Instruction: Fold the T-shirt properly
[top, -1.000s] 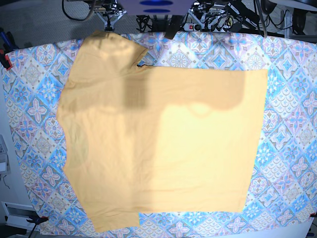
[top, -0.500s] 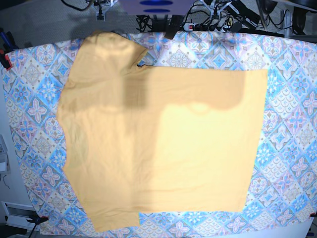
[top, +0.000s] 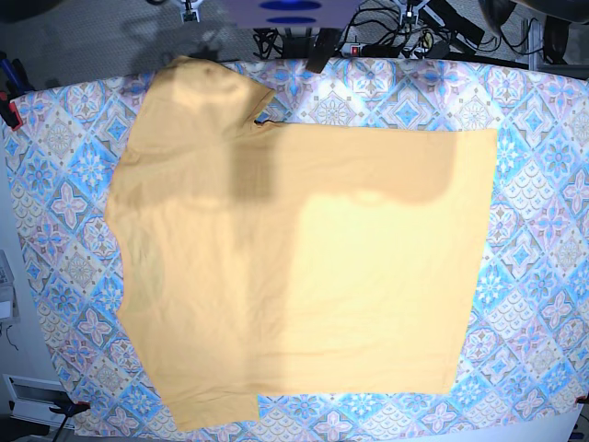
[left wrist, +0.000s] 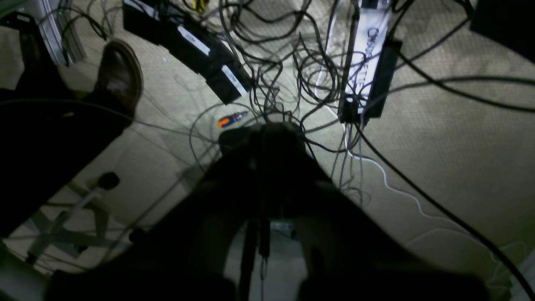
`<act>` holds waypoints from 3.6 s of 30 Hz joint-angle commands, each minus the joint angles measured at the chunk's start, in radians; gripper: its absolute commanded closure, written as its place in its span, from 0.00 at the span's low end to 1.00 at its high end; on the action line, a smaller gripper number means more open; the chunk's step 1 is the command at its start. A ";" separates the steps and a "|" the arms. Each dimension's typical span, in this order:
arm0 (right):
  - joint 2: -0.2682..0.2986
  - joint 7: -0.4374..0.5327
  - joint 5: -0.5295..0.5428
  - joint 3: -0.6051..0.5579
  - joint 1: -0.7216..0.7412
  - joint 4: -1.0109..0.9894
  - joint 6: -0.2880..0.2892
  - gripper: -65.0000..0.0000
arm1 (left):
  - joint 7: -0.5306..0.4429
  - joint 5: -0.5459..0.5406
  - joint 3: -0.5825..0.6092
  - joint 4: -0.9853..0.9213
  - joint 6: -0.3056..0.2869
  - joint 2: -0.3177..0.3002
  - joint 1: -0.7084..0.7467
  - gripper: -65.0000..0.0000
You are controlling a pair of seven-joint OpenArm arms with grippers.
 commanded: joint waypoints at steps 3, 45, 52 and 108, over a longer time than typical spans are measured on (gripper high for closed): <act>0.034 0.001 0.002 0.003 -0.044 0.045 -0.005 1.00 | -0.014 0.004 0.001 0.003 0.004 -0.021 0.030 1.00; 0.097 0.298 0.002 0.001 -0.288 0.446 -0.008 1.00 | -0.716 0.004 0.002 0.003 0.010 -0.057 0.151 1.00; 0.098 0.292 0.002 0.003 -0.369 0.558 -0.008 1.00 | -0.813 0.004 0.002 0.034 0.010 -0.044 0.208 1.00; 0.089 -0.082 -0.253 0.142 -0.506 1.372 -0.009 1.00 | 0.270 -0.721 -0.180 1.478 0.007 -0.107 0.402 0.97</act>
